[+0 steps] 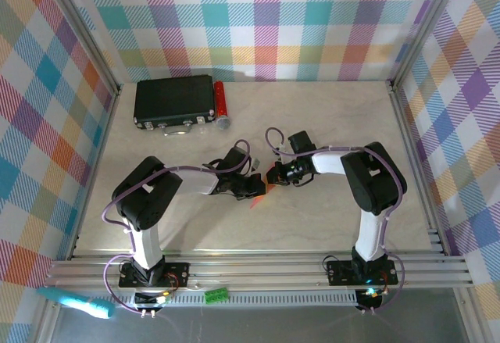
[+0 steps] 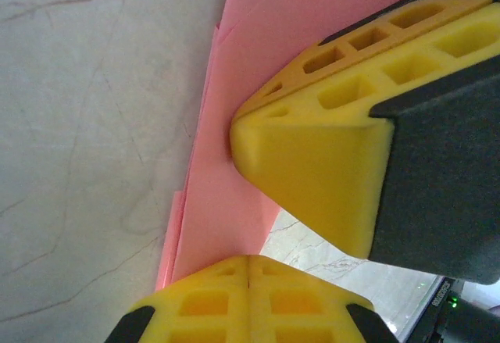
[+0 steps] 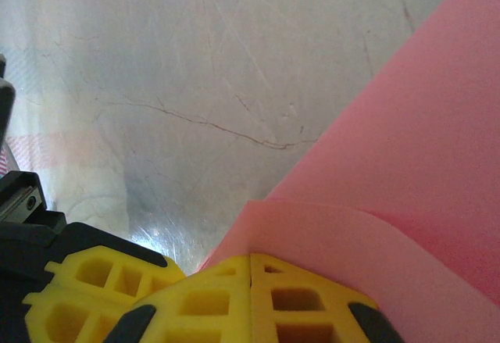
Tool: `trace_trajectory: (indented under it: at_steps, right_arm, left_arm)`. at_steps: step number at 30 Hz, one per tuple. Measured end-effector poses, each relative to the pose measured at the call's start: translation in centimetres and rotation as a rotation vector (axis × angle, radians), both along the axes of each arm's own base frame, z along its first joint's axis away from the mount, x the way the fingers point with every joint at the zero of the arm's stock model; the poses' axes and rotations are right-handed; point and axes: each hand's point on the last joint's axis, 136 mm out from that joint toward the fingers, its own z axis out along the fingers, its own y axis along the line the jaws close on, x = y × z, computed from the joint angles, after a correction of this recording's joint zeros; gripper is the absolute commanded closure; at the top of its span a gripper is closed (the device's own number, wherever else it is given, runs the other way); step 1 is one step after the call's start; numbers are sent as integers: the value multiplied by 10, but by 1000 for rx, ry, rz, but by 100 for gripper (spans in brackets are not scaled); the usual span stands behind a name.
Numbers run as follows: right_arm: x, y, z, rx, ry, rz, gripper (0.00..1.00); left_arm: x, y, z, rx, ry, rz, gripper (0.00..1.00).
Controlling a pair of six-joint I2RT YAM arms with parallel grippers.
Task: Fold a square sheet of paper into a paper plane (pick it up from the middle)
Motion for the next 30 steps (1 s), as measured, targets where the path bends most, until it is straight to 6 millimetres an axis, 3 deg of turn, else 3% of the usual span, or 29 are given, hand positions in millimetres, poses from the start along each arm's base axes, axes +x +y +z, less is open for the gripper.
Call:
trace_trajectory:
  at_steps: [10, 19, 30]
  right_arm:
    - [0, -1, -2, -25, 47, -7, 95]
    - [1, -1, -2, -30, 84, -27, 95]
    - [0, 0, -3, -28, 132, -38, 95]
  left_arm:
    - [-1, 1, -1, 20, -17, -12, 95]
    - [-4, -2, 22, 5, -57, -15, 94]
    - [-6, 2, 13, 29, -51, -2, 94]
